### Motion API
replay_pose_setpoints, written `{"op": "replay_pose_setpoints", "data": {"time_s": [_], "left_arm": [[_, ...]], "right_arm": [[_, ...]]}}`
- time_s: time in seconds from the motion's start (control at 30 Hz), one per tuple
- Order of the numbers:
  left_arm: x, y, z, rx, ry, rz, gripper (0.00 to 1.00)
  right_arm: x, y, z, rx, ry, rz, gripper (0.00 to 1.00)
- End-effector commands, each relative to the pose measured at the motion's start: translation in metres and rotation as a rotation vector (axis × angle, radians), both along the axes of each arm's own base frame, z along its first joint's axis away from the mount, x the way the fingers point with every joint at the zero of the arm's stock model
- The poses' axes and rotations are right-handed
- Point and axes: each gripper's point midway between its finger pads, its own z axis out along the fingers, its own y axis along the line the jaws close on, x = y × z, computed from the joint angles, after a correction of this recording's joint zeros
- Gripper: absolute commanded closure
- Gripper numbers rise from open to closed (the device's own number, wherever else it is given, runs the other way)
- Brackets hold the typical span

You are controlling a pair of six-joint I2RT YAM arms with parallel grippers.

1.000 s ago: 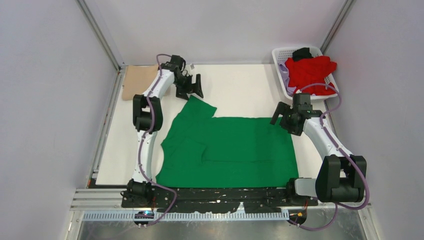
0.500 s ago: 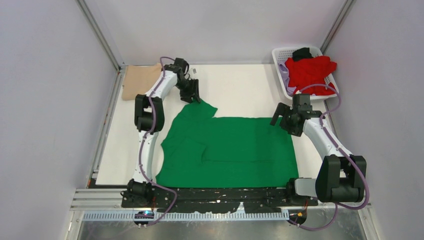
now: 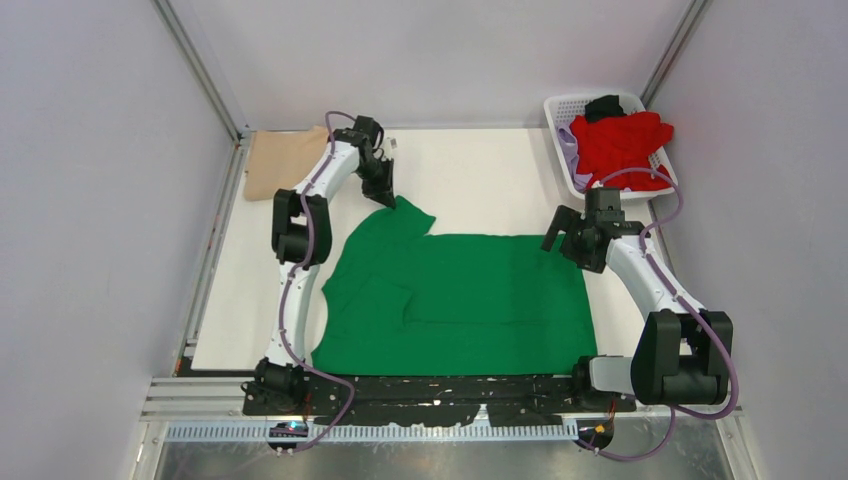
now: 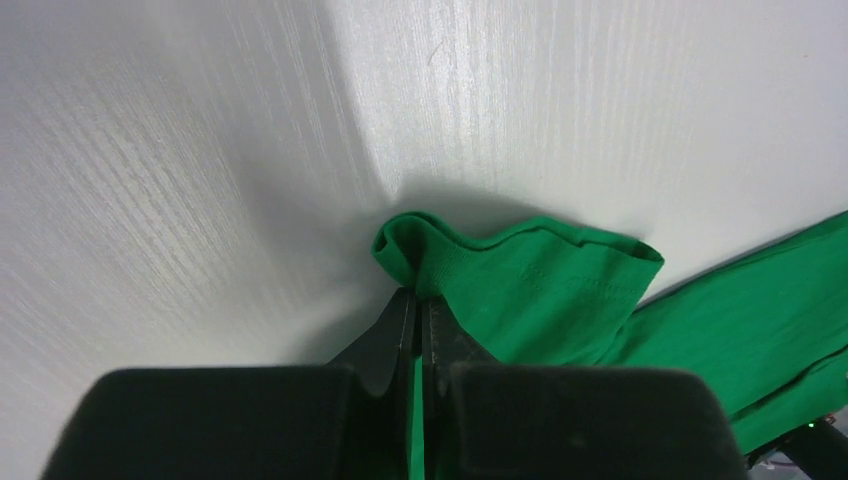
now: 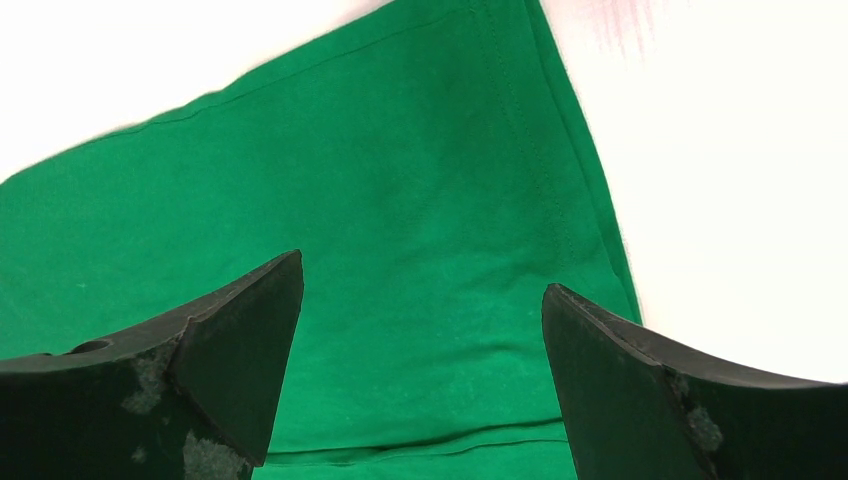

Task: Fold and stack the t-shirts
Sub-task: Grab the side of the flattened tshirt furthest away from the robot with both arms

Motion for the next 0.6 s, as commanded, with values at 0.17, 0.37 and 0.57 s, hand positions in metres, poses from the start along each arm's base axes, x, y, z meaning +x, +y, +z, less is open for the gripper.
{"op": "replay_pose_setpoints", "data": {"time_s": [0.17, 0.37, 0.57], "left_arm": [[0.02, 0.013, 0.027, 0.079, -0.125, 0.039, 1.0], [0.027, 0.039, 0.036, 0.123, -0.179, 0.131, 1.0], [0.033, 0.051, 0.042, 0.075, -0.181, 0.17, 1.0]], "right_arm": [[0.022, -0.022, 0.014, -0.095, -0.044, -0.068, 0.04], [0.053, -0.027, 0.008, -0.126, -0.019, -0.116, 0.03], [0.093, -0.027, -0.007, -0.229, 0.014, -0.141, 0.01]]}}
